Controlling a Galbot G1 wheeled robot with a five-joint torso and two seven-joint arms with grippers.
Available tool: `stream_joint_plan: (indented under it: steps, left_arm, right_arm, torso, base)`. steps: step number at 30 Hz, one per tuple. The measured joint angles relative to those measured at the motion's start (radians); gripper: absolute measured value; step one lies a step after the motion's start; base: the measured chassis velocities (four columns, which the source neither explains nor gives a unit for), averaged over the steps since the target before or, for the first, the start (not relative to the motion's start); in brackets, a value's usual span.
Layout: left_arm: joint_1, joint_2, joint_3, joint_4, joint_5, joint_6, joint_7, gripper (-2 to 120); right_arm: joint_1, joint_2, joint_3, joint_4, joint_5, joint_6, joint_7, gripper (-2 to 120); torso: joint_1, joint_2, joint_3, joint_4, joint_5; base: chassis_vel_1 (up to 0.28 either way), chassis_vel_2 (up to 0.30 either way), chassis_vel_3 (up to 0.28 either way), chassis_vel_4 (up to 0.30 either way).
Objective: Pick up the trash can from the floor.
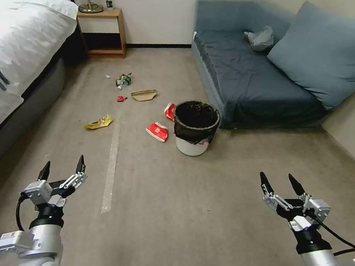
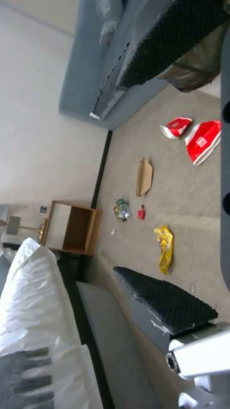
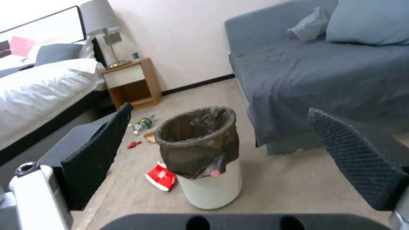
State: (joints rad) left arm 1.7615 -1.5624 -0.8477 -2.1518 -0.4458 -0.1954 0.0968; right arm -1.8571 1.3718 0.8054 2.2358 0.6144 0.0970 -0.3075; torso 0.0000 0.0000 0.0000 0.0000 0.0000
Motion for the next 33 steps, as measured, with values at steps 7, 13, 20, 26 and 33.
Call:
stream_joint_plan:
  steps: [7,13,20,26,33]
  left_arm:
    - [-0.01,0.004,0.001,0.011,0.0,0.004,0.002,100]
    - [-0.015,0.003,0.007,0.015,0.0,0.006,0.008,100]
    - [-0.014,0.001,0.012,0.015,0.0,0.006,0.011,100]
    - [-0.012,0.003,0.011,0.015,0.0,0.004,0.013,100]
    - [-0.011,0.003,0.013,0.017,0.0,0.0,0.014,100]
  right_arm:
    - [0.008,-0.001,0.0,-0.009,0.001,-0.003,0.0,100]
    - [0.01,-0.001,0.005,-0.01,0.002,-0.004,-0.001,100]
    - [0.009,0.002,0.007,-0.01,0.003,-0.005,-0.002,100]
    - [0.005,0.007,0.009,-0.008,0.004,-0.004,-0.016,100]
    - [0.001,0.01,0.017,-0.003,0.006,-0.002,-0.02,100]
  torso:
    - [0.0,0.0,0.0,0.0,-0.0001]
    - [0.0,0.0,0.0,-0.0001,0.0]
    - [0.0,0.0,0.0,-0.0001,0.0]
    - [0.0,0.0,0.0,0.0,0.0]
    - [0.0,0.0,0.0,-0.0001,0.0]
  base:
    - [-0.085,0.091,0.086,-0.081]
    - [-0.102,0.085,0.094,-0.104]
    - [-0.081,0.076,0.083,-0.095]
    - [-0.1,0.1,0.109,-0.106]
    - [-0.113,0.107,0.122,-0.112]
